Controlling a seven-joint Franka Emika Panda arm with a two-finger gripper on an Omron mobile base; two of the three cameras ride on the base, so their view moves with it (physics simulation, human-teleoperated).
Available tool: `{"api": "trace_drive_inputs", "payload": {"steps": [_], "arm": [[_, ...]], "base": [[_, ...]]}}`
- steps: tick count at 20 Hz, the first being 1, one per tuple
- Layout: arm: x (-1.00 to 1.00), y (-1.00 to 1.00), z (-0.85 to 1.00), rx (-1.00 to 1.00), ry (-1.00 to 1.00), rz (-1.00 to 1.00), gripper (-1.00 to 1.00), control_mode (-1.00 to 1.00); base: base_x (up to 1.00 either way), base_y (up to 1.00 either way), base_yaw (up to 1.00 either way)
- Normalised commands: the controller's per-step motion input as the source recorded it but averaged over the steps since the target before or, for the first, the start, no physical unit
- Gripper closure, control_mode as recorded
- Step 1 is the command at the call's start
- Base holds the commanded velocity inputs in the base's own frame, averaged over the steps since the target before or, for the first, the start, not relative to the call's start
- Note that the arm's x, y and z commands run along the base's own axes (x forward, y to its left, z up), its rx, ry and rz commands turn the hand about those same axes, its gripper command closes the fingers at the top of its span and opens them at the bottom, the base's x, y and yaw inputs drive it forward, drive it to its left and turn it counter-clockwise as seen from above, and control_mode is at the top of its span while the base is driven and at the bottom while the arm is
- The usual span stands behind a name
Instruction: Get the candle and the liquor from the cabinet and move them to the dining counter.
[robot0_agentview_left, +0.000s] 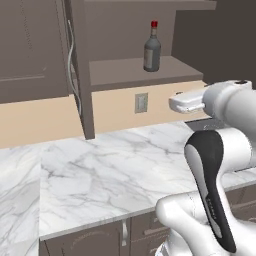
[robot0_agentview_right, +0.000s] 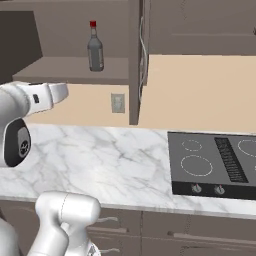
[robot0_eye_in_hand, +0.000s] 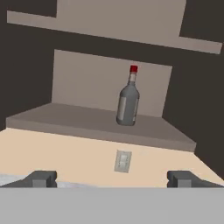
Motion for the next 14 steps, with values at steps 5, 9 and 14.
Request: {"api": "trace_drive_inputs", "payload": {"steps": [5, 9, 14], "arm": [[0.03, -0.25, 0.63, 0.01, -0.07, -0.06, -1.0, -1.0], [0.2, -0.02, 0.5, 0.02, 0.0, -0.07, -1.0, -1.0], [0.37, 0.0, 0.31, 0.01, 0.02, -0.02, -1.0, -1.0]], "base": [[0.0, 0.0, 0.0], [0.0, 0.0, 0.0], [0.0, 0.0, 0.0]]}}
